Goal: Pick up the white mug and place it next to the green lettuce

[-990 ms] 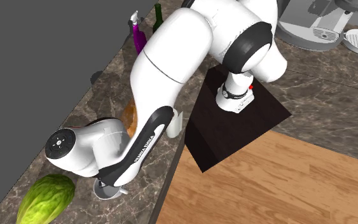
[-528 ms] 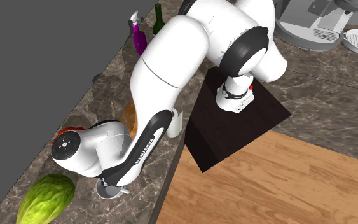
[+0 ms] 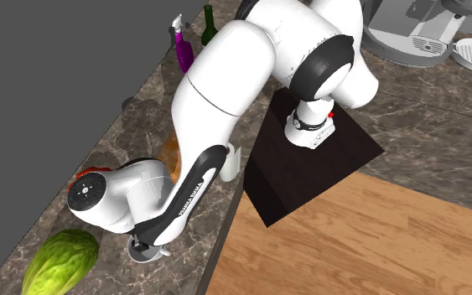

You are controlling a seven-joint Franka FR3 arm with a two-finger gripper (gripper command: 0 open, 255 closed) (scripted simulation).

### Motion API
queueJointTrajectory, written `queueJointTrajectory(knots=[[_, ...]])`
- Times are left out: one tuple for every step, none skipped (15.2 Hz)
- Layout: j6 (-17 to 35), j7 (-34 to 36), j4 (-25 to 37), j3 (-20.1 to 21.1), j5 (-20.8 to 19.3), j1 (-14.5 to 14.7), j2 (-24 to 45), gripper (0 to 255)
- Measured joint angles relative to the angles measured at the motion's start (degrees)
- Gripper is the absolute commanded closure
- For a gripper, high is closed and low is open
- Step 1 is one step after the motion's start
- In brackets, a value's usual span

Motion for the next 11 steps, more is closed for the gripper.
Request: queueJointTrajectory(knots=[[0.0,0.0,0.0,0.0,0.0,0.0,0.0,0],[-0.53,0.0,-0.34,-0.09,-0.1,0.02,-0.84,0],[-1.42,0.13,-0.24,-0.2,-0.24,0.1,-1.67,0],[-2.4,0.13,-0.63,-0.35,-0.41,0.11,-3.03,0],[-3.61,0.31,-0.23,-0.48,-0.59,0.19,-3.9,0],[-4.04,0.38,-0.65,-0.55,-0.69,0.27,-4.76,0],[-4.31,0.4,-0.61,-0.58,-0.73,0.28,-4.98,0],[-4.43,0.45,-0.67,-0.59,-0.76,0.32,-5.15,0],[-4.5,0.46,-0.69,-0.6,-0.78,0.33,-5.24,0],[-4.54,0.47,-0.7,-0.6,-0.79,0.33,-5.28,0],[-4.56,0.47,-0.71,-0.6,-0.79,0.34,-5.29,0]])
